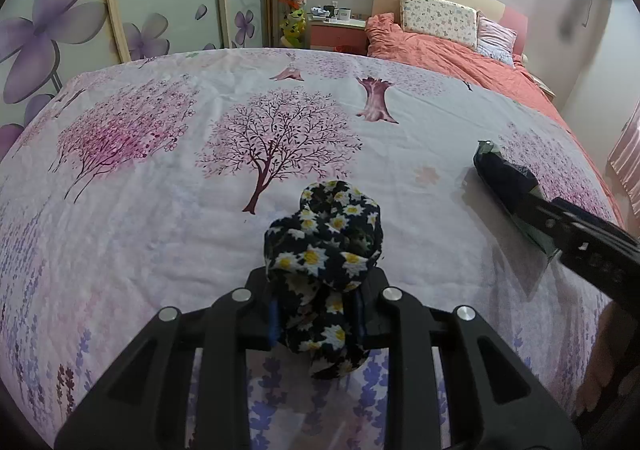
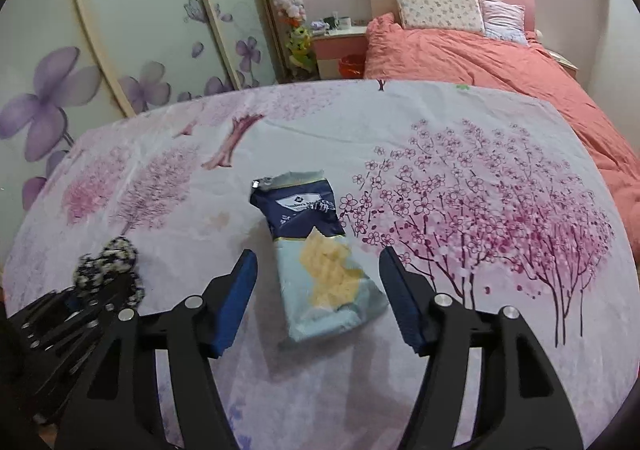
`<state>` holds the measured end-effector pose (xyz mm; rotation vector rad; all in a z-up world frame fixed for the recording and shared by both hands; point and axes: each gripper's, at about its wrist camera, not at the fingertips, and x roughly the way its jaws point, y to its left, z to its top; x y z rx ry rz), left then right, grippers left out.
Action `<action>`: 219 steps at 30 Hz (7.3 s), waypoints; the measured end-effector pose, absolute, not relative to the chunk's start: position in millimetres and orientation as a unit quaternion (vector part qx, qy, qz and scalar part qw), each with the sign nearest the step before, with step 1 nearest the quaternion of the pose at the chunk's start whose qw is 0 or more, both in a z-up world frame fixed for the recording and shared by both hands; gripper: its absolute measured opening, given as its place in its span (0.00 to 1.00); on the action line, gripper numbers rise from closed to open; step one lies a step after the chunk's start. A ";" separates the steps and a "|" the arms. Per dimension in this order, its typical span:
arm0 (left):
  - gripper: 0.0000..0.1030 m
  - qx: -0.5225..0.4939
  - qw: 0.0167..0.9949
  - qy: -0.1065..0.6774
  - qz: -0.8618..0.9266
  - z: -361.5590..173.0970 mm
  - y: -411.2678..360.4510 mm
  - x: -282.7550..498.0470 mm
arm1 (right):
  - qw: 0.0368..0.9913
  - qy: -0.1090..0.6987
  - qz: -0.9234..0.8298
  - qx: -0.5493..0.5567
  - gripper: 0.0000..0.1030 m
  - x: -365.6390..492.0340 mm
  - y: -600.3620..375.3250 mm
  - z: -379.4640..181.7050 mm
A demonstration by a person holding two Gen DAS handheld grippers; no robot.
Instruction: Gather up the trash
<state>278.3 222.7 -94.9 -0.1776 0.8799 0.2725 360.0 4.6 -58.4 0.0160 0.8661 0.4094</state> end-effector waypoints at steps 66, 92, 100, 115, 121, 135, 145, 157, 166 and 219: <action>0.21 0.023 0.885 0.350 -0.305 10.4 -197.2 244.9 | 0.936 0.273 -0.057 0.213 0.41 206.8 -362.7 -4.3; 0.66 0.068 0.912 0.341 -0.219 -7.7 -184.2 232.5 | 0.940 0.235 -0.111 0.220 0.92 150.0 -390.8 -2.0; 0.88 0.055 0.943 0.287 -0.160 21.2 -114.6 155.3 | 0.957 0.203 -0.147 0.145 0.98 94.8 -329.7 26.4; 0.96 0.022 0.972 0.235 -0.016 13.7 -16.7 31.2 | 0.964 0.188 -0.177 0.058 0.98 27.8 -251.2 29.6; 0.96 0.010 0.972 0.234 0.017 4.1 1.4 6.9 | 0.958 0.194 -0.206 0.041 0.98 20.7 -231.5 18.1; 0.96 -0.002 0.959 0.283 0.022 -23.5 8.4 -4.4 | 0.947 0.230 -0.221 0.041 0.98 16.8 -219.1 3.8; 0.96 -0.013 0.952 0.306 0.017 -28.5 8.8 -0.9 | 0.943 0.253 -0.213 0.047 0.98 17.9 -217.9 -3.6; 0.96 -0.014 0.954 0.301 0.011 -21.3 5.1 -3.0 | 0.943 0.249 -0.214 0.054 0.98 16.7 -221.3 -0.3; 0.96 -0.012 0.955 0.296 0.007 -17.5 2.1 -5.6 | 0.944 0.250 -0.210 0.055 0.98 16.0 -221.1 0.9; 0.96 -0.004 0.962 0.272 -0.011 -5.8 -6.9 -12.5 | 0.944 0.249 -0.210 0.061 0.98 13.8 -223.3 0.0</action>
